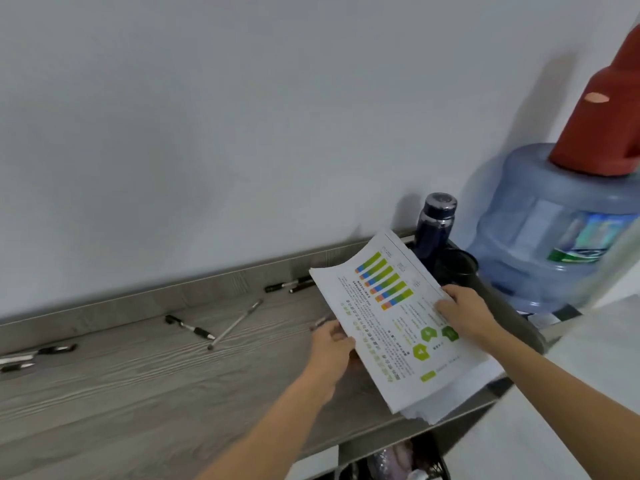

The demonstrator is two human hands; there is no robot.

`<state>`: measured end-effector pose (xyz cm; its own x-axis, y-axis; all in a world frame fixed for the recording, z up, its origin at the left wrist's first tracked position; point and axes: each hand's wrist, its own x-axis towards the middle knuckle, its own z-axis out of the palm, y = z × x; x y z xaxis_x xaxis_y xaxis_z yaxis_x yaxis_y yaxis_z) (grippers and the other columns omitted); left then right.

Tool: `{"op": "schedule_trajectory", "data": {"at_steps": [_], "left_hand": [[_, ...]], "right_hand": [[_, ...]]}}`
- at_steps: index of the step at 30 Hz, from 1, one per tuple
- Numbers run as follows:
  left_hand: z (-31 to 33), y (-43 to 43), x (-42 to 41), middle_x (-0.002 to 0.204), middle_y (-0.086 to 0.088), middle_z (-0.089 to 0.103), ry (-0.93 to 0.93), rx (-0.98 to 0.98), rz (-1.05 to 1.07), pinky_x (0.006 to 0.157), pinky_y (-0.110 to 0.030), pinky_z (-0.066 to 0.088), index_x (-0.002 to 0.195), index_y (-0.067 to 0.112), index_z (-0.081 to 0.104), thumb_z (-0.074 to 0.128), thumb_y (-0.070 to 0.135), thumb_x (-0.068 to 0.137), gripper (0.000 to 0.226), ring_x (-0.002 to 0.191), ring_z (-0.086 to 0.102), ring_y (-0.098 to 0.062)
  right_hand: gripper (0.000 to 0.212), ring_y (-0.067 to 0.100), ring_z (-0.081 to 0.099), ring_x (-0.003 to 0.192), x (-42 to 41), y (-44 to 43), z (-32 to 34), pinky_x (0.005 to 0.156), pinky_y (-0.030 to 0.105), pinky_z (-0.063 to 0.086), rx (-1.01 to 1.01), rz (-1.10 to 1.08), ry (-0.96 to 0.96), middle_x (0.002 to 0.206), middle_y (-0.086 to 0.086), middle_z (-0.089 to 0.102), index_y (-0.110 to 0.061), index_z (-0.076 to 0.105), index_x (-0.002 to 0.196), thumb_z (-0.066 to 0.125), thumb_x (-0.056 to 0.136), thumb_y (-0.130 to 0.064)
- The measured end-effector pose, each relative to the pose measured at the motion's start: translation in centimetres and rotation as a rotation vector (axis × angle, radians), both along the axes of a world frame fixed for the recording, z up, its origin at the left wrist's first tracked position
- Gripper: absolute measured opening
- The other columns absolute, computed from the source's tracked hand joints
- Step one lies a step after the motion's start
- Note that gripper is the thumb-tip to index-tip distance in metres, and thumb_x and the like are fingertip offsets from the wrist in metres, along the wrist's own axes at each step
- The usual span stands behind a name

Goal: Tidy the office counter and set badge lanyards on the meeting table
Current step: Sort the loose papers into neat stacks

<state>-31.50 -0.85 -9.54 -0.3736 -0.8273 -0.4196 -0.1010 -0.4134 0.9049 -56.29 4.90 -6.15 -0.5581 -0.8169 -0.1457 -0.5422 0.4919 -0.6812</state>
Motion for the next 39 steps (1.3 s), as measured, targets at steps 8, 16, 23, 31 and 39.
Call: {"op": "schedule_trajectory", "data": {"at_steps": [8, 16, 23, 31, 39], "left_hand": [[-2.2, 1.8, -6.3, 0.112, -0.001, 0.065, -0.204, -0.116, -0.119, 0.087, -0.029, 0.053, 0.108, 0.025, 0.054, 0.052, -0.002, 0.093, 0.031, 0.103, 0.062, -0.018], [-3.2, 2.2, -7.0, 0.122, 0.006, 0.061, -0.206, -0.052, -0.166, 0.09, -0.024, 0.05, 0.122, 0.015, 0.054, 0.057, 0.007, 0.093, 0.03, 0.11, 0.059, -0.013], [-3.1, 1.8, -7.6, 0.125, 0.002, 0.06, -0.254, -0.081, -0.171, 0.085, -0.02, 0.05, 0.125, 0.01, 0.054, 0.056, 0.008, 0.093, 0.032, 0.109, 0.06, -0.014], [-3.0, 1.6, -7.1, 0.128, 0.005, 0.06, -0.269, -0.101, -0.191, 0.095, -0.025, 0.05, 0.128, 0.012, 0.055, 0.056, 0.01, 0.095, 0.034, 0.111, 0.059, -0.011], [-3.6, 1.3, -6.4, 0.125, 0.005, 0.063, -0.221, -0.061, -0.16, 0.092, -0.024, 0.052, 0.123, 0.014, 0.057, 0.059, 0.011, 0.093, 0.029, 0.108, 0.062, -0.01]], "right_hand": [[0.03, 0.023, 0.061, 0.097, -6.3, 1.1, -3.4, 0.082, 0.04, 0.054, 0.245, 0.073, 0.229, 0.108, 0.005, 0.064, -0.019, 0.058, 0.119, 0.059, 0.091, -0.03], [0.033, 0.019, 0.071, 0.077, -8.2, -0.5, -4.9, 0.064, 0.031, 0.054, 0.245, 0.013, -0.215, 0.091, 0.004, 0.072, -0.009, 0.065, 0.102, 0.077, 0.081, -0.032], [0.046, 0.028, 0.073, 0.076, -9.3, -3.0, -2.6, 0.062, 0.032, 0.057, 0.354, 0.052, -0.406, 0.092, 0.014, 0.073, 0.001, 0.063, 0.108, 0.079, 0.08, -0.033], [0.043, 0.038, 0.07, 0.099, -10.2, -3.2, -1.8, 0.095, 0.053, 0.052, 0.493, 0.125, -0.715, 0.107, 0.02, 0.072, -0.006, 0.065, 0.119, 0.074, 0.084, -0.029], [0.032, 0.037, 0.071, 0.094, -8.2, -2.9, 0.1, 0.093, 0.057, 0.052, 0.308, 0.248, -0.647, 0.103, 0.018, 0.074, -0.002, 0.062, 0.121, 0.066, 0.09, -0.008]]}}
